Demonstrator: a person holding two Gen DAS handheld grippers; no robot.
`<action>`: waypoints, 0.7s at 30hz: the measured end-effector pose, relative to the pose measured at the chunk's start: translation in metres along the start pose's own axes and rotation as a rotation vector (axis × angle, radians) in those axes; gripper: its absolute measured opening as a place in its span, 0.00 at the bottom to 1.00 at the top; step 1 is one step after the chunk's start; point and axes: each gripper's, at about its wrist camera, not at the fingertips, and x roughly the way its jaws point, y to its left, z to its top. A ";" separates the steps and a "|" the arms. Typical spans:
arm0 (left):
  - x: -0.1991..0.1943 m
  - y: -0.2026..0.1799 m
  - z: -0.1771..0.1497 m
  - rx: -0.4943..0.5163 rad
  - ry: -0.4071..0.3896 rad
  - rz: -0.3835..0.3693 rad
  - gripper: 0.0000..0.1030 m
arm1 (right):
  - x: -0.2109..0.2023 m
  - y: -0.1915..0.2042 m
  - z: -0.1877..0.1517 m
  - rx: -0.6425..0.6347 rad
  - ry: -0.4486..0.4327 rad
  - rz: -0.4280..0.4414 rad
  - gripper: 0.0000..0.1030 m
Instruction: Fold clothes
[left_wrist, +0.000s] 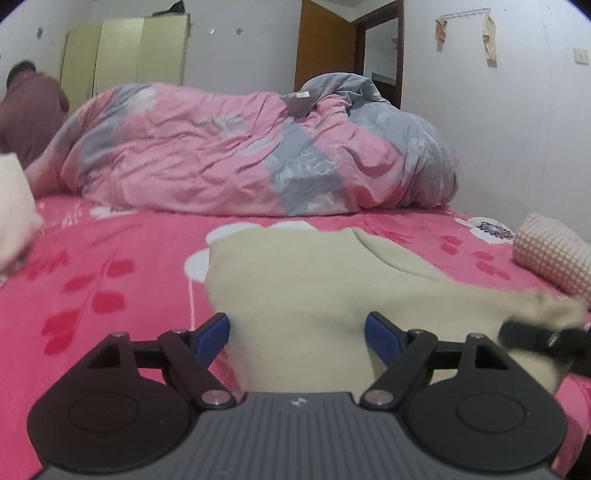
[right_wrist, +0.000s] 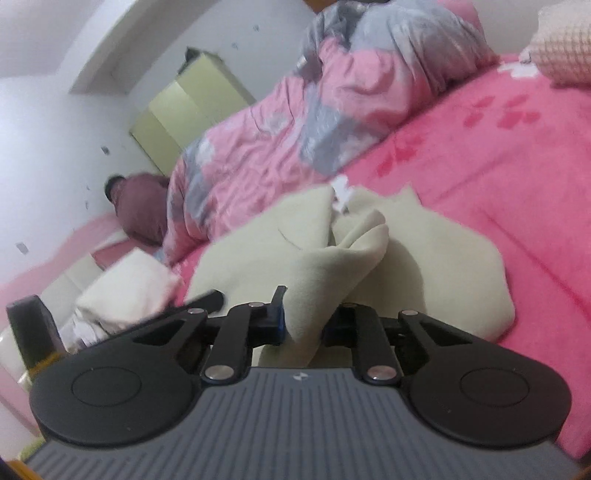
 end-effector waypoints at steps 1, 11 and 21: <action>0.001 -0.004 0.003 0.007 -0.006 -0.005 0.79 | -0.002 -0.001 0.003 -0.009 -0.017 -0.001 0.14; 0.013 -0.062 -0.010 0.321 -0.034 0.078 0.82 | -0.007 -0.058 -0.005 0.170 -0.038 0.024 0.13; 0.017 -0.056 -0.010 0.338 -0.004 0.086 0.85 | 0.001 -0.054 -0.008 0.189 -0.028 0.056 0.14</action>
